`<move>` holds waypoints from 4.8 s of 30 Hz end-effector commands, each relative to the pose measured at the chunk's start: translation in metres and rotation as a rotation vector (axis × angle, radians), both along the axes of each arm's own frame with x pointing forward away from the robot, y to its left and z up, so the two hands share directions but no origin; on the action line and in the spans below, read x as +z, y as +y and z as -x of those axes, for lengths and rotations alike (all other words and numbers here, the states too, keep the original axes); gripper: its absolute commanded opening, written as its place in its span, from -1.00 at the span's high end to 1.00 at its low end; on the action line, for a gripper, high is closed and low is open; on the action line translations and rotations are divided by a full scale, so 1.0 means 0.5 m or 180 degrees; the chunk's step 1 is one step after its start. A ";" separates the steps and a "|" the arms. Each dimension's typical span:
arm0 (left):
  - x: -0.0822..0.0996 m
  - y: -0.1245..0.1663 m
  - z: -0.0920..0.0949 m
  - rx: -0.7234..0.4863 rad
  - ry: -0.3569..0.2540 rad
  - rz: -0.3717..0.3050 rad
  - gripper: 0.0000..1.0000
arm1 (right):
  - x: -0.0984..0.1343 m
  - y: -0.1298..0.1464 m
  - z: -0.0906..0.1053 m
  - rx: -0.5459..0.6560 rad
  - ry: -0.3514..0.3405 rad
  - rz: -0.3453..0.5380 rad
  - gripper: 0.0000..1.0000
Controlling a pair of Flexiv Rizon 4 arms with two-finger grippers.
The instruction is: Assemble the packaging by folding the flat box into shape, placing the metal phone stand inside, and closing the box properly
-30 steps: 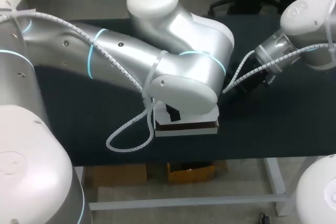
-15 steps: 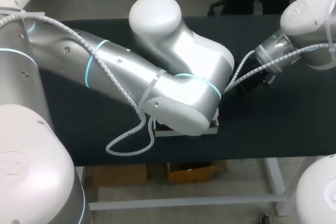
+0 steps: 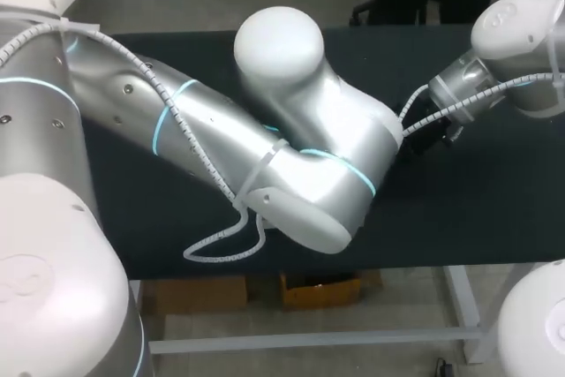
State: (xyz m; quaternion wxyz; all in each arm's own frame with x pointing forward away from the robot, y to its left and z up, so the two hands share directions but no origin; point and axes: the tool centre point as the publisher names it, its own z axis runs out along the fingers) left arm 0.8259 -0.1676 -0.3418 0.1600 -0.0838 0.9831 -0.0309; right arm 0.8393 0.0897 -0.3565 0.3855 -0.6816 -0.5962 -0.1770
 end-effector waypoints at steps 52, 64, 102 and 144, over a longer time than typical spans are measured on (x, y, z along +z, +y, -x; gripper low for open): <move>-0.039 -0.003 0.014 -0.0113 -0.0585 -0.0224 0.26 | 0.001 0.000 0.000 0.0005 0.0004 -0.0003 0.19; -0.044 -0.003 0.015 -0.0123 -0.0575 -0.0201 0.25 | 0.001 0.000 0.000 0.0005 0.0004 -0.0003 0.21; -0.042 -0.004 0.016 -0.0126 -0.0588 -0.0186 0.23 | 0.036 -0.020 0.039 0.0013 -0.0271 0.0120 0.25; -0.041 -0.003 0.029 -0.0113 -0.0592 -0.0185 0.24 | 0.058 0.000 0.097 0.0130 -0.0525 0.0199 1.00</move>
